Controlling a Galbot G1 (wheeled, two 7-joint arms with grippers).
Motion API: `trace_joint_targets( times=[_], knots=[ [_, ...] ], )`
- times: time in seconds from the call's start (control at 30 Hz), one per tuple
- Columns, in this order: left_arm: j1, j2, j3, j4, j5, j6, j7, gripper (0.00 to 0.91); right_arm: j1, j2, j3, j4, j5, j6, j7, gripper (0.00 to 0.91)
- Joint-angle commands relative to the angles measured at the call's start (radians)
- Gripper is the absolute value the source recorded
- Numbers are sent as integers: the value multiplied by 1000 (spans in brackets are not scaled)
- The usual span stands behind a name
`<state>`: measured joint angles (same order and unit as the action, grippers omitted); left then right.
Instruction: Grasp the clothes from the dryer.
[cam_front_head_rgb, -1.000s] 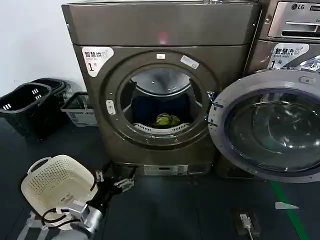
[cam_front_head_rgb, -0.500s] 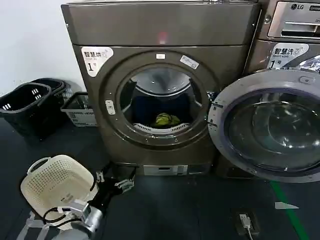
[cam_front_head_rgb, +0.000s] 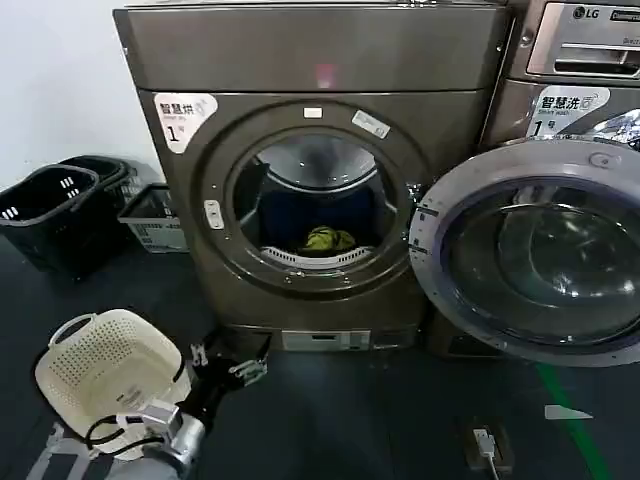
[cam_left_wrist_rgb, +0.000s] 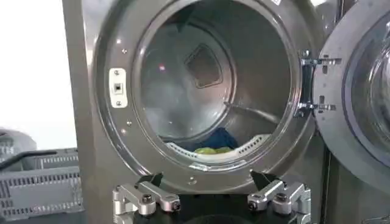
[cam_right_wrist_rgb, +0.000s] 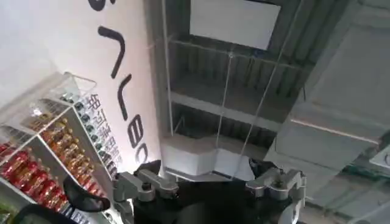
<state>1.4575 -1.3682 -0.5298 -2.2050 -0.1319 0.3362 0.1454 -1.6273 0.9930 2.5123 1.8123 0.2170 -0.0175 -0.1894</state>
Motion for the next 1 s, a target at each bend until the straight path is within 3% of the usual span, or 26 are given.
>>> trace_joint_targets(
  times=[0.03, 1.0],
  knots=[
    [1, 0, 0, 1, 5, 0, -1, 907, -1, -1, 1, -1, -4, -1, 0, 907],
    [-2, 0, 15, 9, 24, -7, 3, 907, -2, -2, 13, -19, -14, -3, 9, 907]
  ],
)
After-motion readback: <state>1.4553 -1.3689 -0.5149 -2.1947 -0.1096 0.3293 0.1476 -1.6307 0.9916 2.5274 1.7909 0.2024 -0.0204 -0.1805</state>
